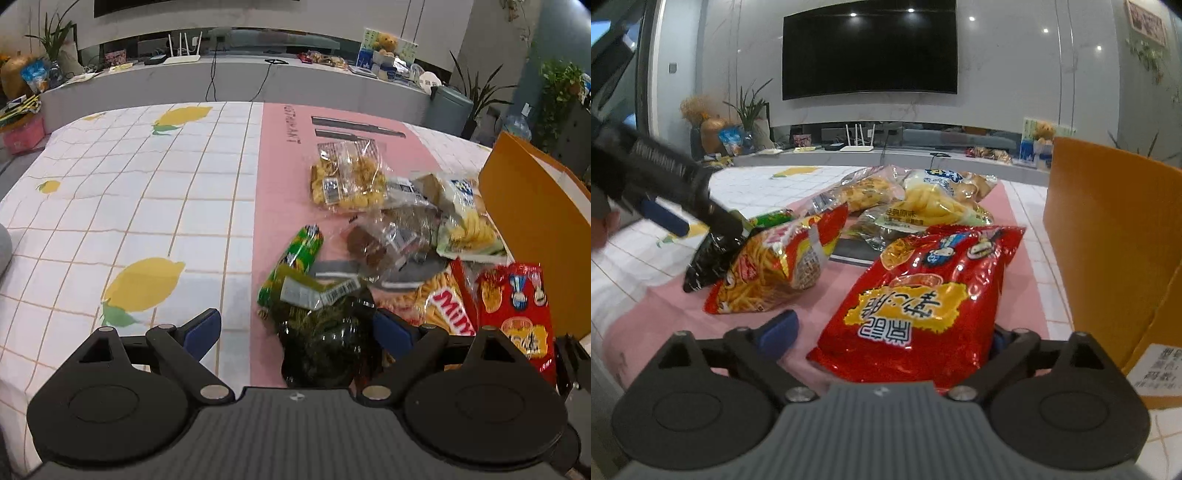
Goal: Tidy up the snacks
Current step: 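Grasp the dark seaweed bag with the left tool while the right tool grasps the red chip bag, then drop the red chip bag into the orange box while the left tool lifts the seaweed bag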
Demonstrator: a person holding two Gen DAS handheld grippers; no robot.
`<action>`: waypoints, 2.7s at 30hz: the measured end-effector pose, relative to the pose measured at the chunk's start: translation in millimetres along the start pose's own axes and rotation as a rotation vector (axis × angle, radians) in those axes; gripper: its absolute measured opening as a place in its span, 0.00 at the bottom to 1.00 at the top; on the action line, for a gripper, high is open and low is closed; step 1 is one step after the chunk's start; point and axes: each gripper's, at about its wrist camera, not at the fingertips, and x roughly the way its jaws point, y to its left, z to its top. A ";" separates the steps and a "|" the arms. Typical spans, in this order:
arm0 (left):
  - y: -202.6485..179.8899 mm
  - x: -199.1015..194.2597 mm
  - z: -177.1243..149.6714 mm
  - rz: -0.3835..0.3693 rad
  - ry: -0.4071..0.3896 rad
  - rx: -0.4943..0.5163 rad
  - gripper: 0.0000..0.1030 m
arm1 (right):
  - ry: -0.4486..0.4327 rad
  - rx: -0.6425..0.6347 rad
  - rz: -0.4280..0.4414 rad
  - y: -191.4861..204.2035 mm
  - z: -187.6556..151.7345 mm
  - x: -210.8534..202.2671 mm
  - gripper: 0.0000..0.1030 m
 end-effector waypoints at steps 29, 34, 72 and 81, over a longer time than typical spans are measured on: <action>-3.7 20.4 1.9 -0.017 0.033 0.051 0.59 | 0.037 0.115 -0.147 -5.4 10.8 1.9 0.82; -0.6 12.3 2.2 -0.048 0.027 0.024 0.42 | 0.033 0.135 -0.138 -8.0 11.8 -4.7 0.76; 4.4 -49.1 29.3 -0.250 -0.068 -0.140 0.39 | -0.170 0.226 -0.002 -50.0 95.2 -94.9 0.71; -14.2 -59.3 30.0 -0.304 -0.075 -0.137 0.39 | -0.131 0.234 -0.102 -120.5 108.3 -100.6 0.71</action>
